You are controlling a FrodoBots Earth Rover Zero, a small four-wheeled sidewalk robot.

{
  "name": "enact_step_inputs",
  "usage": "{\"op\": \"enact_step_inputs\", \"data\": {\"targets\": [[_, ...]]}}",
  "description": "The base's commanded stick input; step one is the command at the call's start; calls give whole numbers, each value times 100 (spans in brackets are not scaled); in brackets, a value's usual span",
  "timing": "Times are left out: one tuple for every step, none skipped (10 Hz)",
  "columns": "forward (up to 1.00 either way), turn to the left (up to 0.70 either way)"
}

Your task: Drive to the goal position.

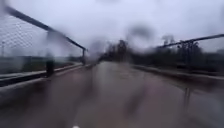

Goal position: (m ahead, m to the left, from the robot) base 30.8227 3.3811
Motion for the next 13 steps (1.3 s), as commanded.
{"op": "enact_step_inputs", "data": {"targets": [[70,0],[70,0],[70,0],[70,0],[70,0],[70,0],[70,0],[70,0],[70,0],[70,0],[70,0],[70,0],[70,0]]}}
